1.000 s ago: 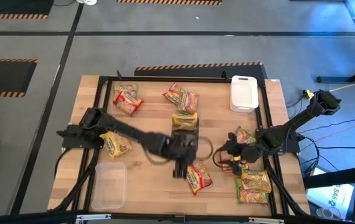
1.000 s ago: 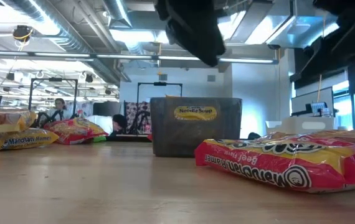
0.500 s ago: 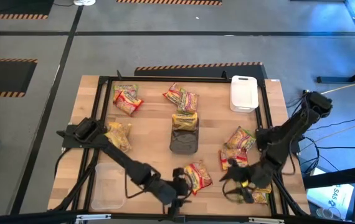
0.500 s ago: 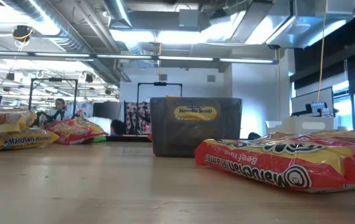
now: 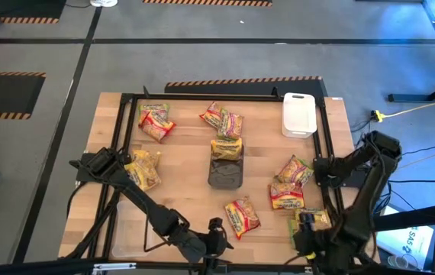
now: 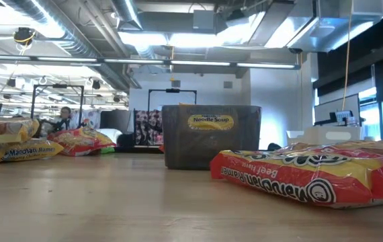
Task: Sort Maruchan noodles
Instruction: Put the yellow noodle pack into the black bin
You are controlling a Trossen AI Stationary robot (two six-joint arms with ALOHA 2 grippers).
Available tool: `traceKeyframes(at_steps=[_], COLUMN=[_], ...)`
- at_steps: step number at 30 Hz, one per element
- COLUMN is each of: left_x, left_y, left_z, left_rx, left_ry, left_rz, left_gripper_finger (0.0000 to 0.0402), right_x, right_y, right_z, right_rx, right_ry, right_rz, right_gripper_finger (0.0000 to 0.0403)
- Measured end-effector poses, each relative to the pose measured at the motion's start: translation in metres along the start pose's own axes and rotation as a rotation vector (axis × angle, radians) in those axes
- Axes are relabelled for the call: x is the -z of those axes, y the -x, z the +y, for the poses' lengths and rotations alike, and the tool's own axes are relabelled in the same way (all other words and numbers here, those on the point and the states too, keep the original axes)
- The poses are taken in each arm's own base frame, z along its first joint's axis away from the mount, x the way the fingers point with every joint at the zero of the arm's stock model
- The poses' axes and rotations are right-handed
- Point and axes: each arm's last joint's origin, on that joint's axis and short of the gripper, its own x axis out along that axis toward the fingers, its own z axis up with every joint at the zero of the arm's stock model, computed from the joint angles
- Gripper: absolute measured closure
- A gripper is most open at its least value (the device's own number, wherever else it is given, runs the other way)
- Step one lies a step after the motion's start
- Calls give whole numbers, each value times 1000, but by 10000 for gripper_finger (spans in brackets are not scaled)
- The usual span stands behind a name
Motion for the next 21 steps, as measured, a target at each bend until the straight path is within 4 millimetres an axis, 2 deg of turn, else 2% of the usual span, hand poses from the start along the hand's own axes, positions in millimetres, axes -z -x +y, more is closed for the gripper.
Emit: traceKeyframes(at_steps=[5, 12, 21], left_x=[-1, -1, -1], left_y=[-1, -1, -1], left_z=[1, 2, 4], left_rx=[-5, -6, -18], left_ry=[1, 0, -6], left_rz=[-1, 0, -2], left_gripper_finger=[204, 204, 204], right_x=[25, 49, 58], right_y=[0, -16, -28], right_z=[4, -11, -22], right_rx=[70, 176, 229], right_ry=[-131, -285, -227], right_rz=[56, 155, 155], right_gripper_finger=[166, 166, 166])
